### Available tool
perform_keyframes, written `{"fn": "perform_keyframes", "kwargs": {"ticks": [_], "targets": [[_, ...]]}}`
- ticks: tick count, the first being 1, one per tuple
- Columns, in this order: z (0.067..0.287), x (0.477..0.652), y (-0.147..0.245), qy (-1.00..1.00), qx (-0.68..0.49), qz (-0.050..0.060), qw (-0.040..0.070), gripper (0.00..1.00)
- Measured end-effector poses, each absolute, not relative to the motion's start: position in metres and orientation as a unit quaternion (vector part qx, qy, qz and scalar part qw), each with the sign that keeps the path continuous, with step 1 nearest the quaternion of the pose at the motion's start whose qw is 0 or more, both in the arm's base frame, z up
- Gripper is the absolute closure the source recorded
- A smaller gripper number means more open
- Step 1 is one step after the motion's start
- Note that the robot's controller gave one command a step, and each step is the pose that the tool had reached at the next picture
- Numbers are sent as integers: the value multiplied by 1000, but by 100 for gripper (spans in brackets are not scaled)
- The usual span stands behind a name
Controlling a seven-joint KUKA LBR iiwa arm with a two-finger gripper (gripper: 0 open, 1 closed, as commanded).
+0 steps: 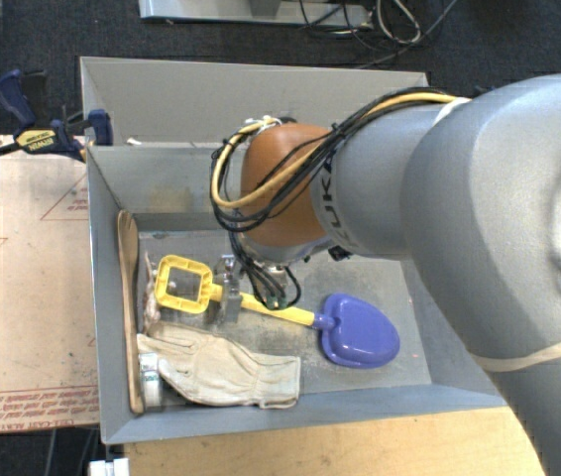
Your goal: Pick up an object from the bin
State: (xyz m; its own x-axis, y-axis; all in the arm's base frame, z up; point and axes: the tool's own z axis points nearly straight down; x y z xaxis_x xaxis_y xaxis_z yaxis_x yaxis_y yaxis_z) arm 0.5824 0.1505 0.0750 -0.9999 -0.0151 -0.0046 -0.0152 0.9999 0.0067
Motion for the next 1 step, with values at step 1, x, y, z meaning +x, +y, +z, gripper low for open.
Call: {"fn": "perform_keyframes", "kwargs": {"ticks": [1], "targets": [[112, 580, 150, 1000, -8, 3, -2, 100]]}}
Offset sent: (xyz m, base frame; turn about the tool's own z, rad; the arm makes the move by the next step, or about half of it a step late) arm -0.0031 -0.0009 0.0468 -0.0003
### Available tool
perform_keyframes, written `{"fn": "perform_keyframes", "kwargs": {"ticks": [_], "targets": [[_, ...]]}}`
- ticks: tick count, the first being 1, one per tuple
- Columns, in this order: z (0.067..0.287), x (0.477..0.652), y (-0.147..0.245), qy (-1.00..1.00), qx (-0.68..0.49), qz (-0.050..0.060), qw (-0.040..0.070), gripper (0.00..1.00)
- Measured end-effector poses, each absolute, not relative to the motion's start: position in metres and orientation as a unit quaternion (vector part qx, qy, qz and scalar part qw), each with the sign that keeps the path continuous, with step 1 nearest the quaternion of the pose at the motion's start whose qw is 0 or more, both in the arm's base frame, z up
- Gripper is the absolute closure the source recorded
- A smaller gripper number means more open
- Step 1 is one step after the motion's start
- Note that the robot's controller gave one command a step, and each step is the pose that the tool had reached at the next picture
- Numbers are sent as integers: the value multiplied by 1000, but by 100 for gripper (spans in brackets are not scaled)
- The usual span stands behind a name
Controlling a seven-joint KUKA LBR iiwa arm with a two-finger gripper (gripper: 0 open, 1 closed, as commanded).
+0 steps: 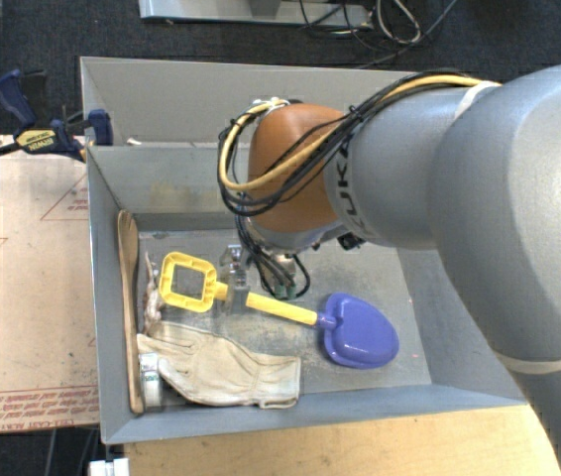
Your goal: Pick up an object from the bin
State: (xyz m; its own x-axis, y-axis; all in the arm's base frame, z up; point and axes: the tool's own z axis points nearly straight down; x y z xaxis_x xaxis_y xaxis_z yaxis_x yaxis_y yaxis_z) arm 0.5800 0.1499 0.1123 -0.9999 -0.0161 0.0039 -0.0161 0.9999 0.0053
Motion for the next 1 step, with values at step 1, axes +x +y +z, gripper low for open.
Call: {"fn": "perform_keyframes", "kwargs": {"ticks": [1], "targets": [[154, 583, 150, -1000, 8, -4, -4, 100]]}}
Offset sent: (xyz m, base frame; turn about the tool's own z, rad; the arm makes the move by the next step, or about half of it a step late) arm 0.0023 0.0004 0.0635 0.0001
